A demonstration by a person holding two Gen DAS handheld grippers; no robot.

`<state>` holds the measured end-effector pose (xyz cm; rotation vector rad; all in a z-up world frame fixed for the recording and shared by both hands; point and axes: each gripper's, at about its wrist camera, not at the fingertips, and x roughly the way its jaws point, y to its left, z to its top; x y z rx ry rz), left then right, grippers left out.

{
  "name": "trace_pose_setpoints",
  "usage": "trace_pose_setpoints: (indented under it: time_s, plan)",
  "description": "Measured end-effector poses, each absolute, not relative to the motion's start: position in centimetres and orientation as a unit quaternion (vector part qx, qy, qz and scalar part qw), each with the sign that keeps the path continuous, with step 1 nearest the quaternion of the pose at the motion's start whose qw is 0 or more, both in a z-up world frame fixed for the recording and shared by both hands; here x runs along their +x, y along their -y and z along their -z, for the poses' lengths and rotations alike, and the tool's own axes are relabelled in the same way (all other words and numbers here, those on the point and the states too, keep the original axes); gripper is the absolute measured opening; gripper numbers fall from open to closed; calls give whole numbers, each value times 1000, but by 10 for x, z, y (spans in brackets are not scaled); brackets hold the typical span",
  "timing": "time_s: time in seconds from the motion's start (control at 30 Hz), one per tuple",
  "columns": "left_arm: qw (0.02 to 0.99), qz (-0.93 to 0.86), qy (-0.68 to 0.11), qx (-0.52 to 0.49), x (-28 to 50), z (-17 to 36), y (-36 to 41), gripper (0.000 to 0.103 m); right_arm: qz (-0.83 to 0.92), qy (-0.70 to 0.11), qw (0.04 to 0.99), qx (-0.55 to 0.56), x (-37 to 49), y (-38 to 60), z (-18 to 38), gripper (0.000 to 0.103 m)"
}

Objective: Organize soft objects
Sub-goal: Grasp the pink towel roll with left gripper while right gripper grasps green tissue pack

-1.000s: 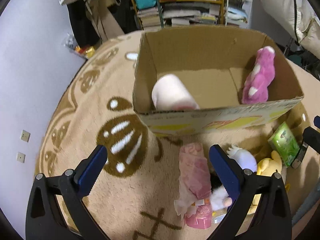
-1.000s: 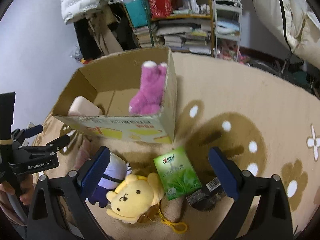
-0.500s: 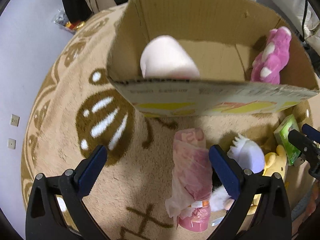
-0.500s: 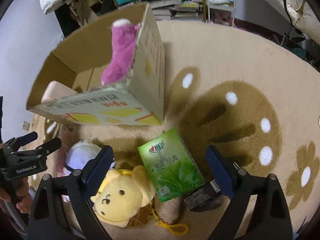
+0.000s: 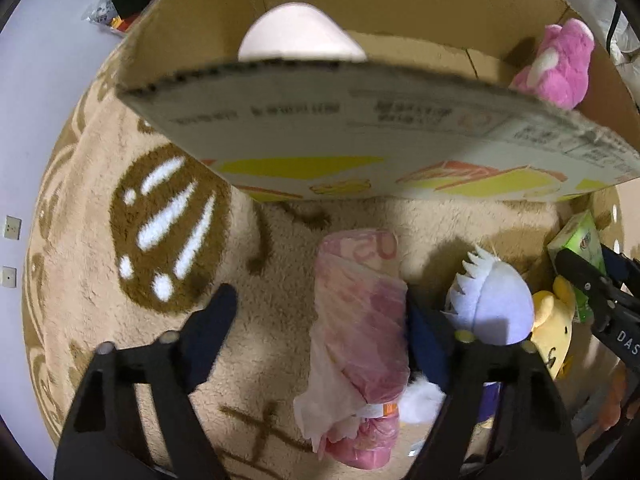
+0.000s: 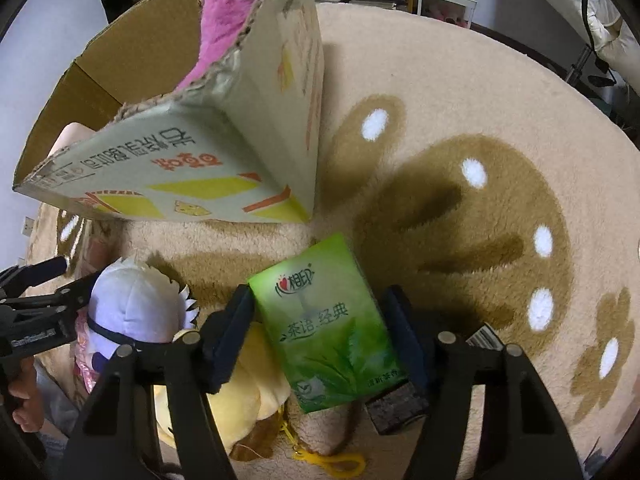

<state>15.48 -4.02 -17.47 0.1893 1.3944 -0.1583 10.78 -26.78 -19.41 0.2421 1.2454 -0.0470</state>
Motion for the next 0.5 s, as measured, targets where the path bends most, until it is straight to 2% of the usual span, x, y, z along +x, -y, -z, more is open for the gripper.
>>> trace_pose_setpoints:
  time_s: [0.07, 0.13, 0.2, 0.5]
  plan:
    - [756, 78, -646, 71, 154, 178, 40, 53, 21, -581, 806, 114, 107, 269, 194, 70]
    - [755, 81, -647, 65, 154, 178, 39, 42, 19, -581, 806, 114, 107, 269, 194, 70]
    - [759, 80, -642, 69, 152, 177, 38, 40, 19, -580, 806, 114, 106, 267, 195, 69]
    - [779, 83, -616, 77, 136, 161, 38, 19, 6, -560, 820, 121, 97, 269, 180, 67]
